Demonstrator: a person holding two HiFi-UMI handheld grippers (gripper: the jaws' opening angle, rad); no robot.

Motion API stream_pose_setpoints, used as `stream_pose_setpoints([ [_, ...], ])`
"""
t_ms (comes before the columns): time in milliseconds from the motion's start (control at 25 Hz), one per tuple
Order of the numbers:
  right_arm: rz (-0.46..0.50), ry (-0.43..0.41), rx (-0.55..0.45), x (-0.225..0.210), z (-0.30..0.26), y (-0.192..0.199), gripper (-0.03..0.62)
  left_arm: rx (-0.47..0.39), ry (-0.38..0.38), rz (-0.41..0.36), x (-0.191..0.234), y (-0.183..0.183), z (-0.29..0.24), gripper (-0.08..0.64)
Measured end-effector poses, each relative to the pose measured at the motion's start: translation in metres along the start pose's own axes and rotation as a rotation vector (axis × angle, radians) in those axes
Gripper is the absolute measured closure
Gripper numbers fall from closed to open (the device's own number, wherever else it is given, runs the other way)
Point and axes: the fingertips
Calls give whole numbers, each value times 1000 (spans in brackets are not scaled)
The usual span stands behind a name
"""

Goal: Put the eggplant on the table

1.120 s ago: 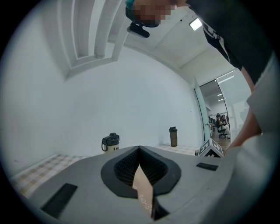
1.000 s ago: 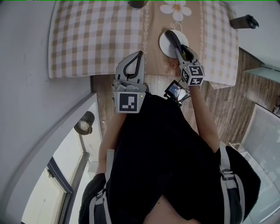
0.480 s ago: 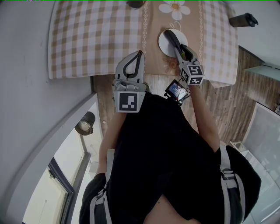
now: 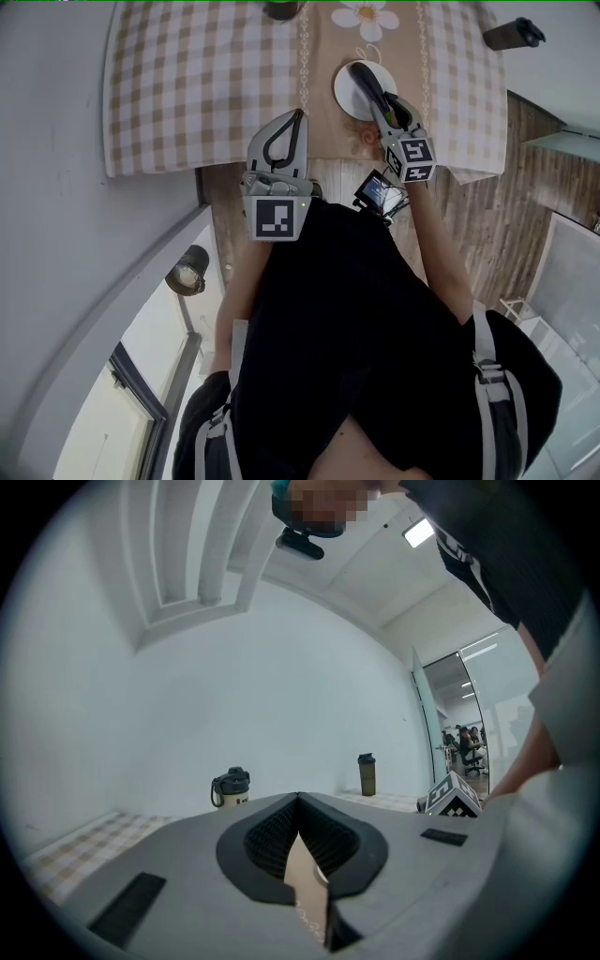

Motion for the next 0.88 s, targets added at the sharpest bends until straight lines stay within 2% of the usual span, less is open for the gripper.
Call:
stream_pose_setpoints([
  [120,6,1,-16,1,4,-8,448,-11,-13,52,0,-2,-1,557],
  [200,12,2,-31,1,7,-15,448,19,-3,40,-2,2,0,557],
  [360,19,7,-64,0,13,-30,448,-9,16,-16,-6,-5,-3,557],
  [520,29,15,-112,0,21,-53,448,15,25,19,-10,-2,-5,557],
  [640,40,15,-161,1,30,-73,448,-22,30,14,-13,-8,-9,557],
  [880,53,21,-264,5,53,-119,448,-33,39,44,-20,-14,-16,557],
])
Point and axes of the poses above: the fingertips, and each gripper's own axes: z backward along the fingers, x to its left, y out of its underside, and after that the axes turned 2 degrees about -y, right-handed
